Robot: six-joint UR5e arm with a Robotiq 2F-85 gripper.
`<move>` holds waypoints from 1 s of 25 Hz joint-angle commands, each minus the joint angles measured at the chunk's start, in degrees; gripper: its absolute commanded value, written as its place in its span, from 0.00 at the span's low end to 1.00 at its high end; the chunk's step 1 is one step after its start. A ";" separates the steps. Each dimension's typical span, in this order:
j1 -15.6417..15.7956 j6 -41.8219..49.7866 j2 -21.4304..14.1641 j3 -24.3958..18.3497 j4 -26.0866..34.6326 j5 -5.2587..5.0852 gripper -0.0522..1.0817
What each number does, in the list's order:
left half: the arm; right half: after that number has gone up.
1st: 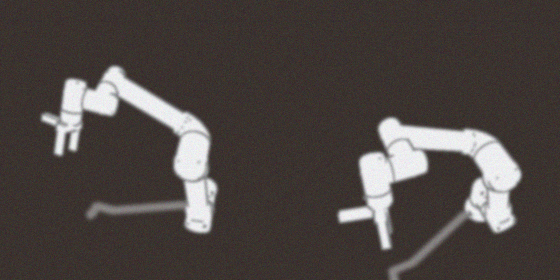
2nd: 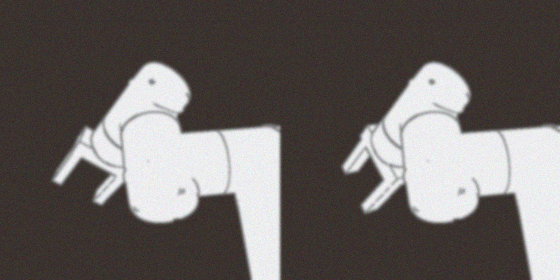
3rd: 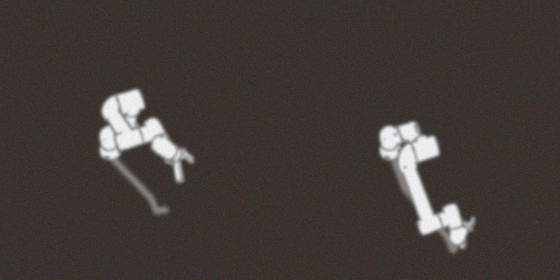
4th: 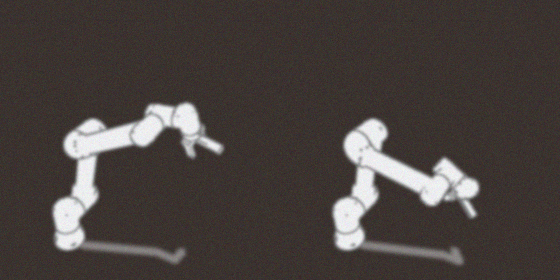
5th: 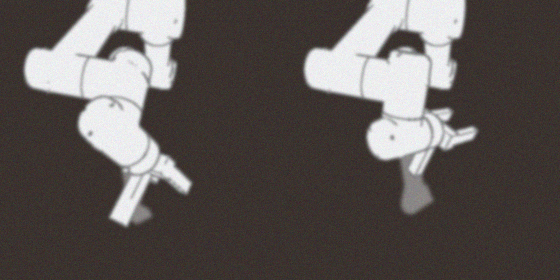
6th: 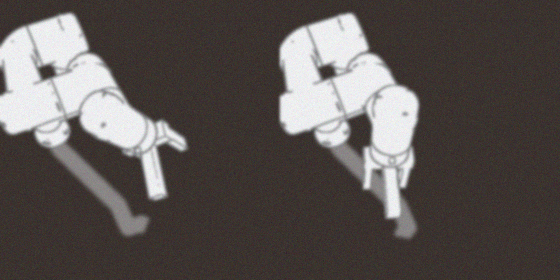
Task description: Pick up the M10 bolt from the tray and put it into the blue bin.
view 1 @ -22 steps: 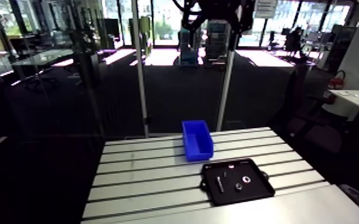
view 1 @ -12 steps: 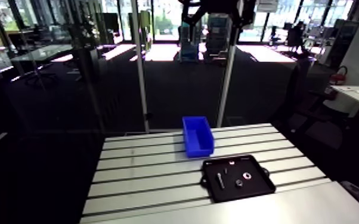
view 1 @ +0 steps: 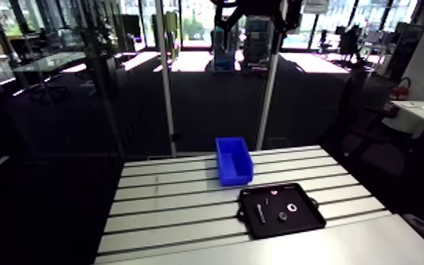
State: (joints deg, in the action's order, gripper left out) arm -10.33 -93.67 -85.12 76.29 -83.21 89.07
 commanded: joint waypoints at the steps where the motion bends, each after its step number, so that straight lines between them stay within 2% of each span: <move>1: 0.04 0.02 0.09 0.12 -0.07 0.00 0.05; 13: -0.04 -0.94 0.27 3.11 -1.30 0.53 0.05; 25: -1.19 -5.96 0.27 13.58 -10.53 0.62 0.05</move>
State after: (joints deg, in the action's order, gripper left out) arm -10.73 -96.93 -84.85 85.87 -90.38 89.60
